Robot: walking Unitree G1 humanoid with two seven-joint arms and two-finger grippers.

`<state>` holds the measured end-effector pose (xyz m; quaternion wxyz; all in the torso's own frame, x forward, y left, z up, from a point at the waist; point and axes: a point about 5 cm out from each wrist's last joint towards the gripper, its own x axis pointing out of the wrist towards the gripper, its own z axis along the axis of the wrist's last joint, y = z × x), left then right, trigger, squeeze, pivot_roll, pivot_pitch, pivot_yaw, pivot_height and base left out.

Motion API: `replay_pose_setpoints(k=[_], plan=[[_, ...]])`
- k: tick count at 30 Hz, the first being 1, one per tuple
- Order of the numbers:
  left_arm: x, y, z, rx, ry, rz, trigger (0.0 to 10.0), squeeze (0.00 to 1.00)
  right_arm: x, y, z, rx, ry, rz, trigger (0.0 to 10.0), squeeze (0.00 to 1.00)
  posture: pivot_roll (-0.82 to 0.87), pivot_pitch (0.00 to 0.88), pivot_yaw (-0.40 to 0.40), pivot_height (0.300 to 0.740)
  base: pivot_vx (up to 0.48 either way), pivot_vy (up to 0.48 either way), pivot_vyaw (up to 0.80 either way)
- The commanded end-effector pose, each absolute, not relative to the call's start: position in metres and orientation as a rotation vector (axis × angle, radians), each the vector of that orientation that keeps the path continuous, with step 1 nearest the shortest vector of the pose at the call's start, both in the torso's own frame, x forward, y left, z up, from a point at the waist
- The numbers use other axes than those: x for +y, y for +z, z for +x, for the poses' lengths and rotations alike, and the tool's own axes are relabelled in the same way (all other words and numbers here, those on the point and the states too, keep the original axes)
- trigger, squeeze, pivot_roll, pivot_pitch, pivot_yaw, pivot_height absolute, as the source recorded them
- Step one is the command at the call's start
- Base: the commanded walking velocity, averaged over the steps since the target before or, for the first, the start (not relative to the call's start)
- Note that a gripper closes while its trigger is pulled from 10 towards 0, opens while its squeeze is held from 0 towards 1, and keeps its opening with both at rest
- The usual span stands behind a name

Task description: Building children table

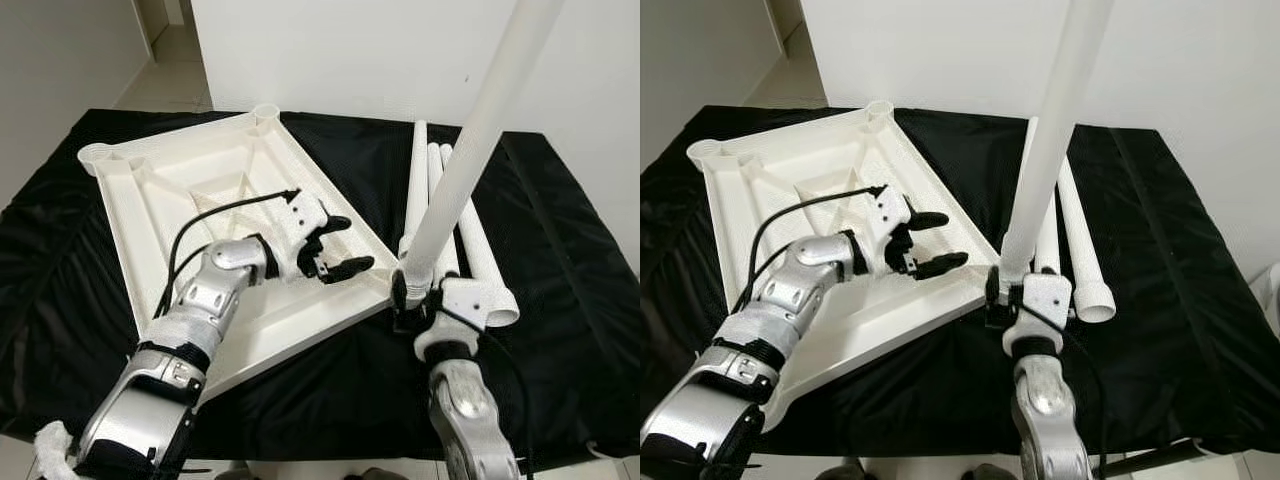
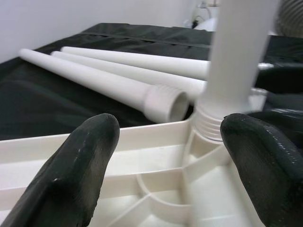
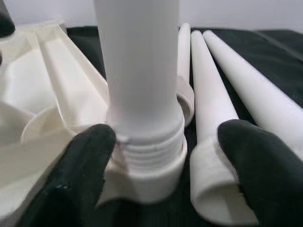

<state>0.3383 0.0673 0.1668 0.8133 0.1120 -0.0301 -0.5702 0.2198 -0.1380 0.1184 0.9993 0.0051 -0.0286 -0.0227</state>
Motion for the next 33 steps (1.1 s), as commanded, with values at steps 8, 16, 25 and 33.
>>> replay_pose_setpoints(k=[8, 16, 25, 33], plan=[[0.07, 0.171, 0.344, -0.069, -1.194, 0.266, 10.0, 0.0, -0.134, 0.124, 0.218, -0.083, 0.022, 0.022, 0.4, 0.0, -0.05, 0.013, 0.0, 0.74, 0.0, 0.0, 0.0], [0.073, 0.175, 0.351, -0.08, -1.165, 0.281, 10.0, 0.0, -0.134, 0.129, 0.228, -0.095, 0.117, -0.007, 10.0, 0.0, -0.04, 0.006, 0.001, 0.74, 0.0, 0.0, 0.0], [0.074, 0.174, 0.358, -0.055, -1.102, 0.303, 10.0, 0.0, -0.155, 0.137, 0.246, -0.118, 0.044, -0.037, 10.0, 0.0, -0.05, 0.005, 0.002, 0.74, 0.0, 0.0, 0.0], [0.088, 0.165, 0.374, 0.058, -0.946, 0.359, 10.0, 0.0, -0.15, 0.135, 0.236, -0.127, 0.073, 0.014, 10.0, 0.0, -0.05, 0.009, 0.008, 0.74, 0.0, 0.0, 0.0]])
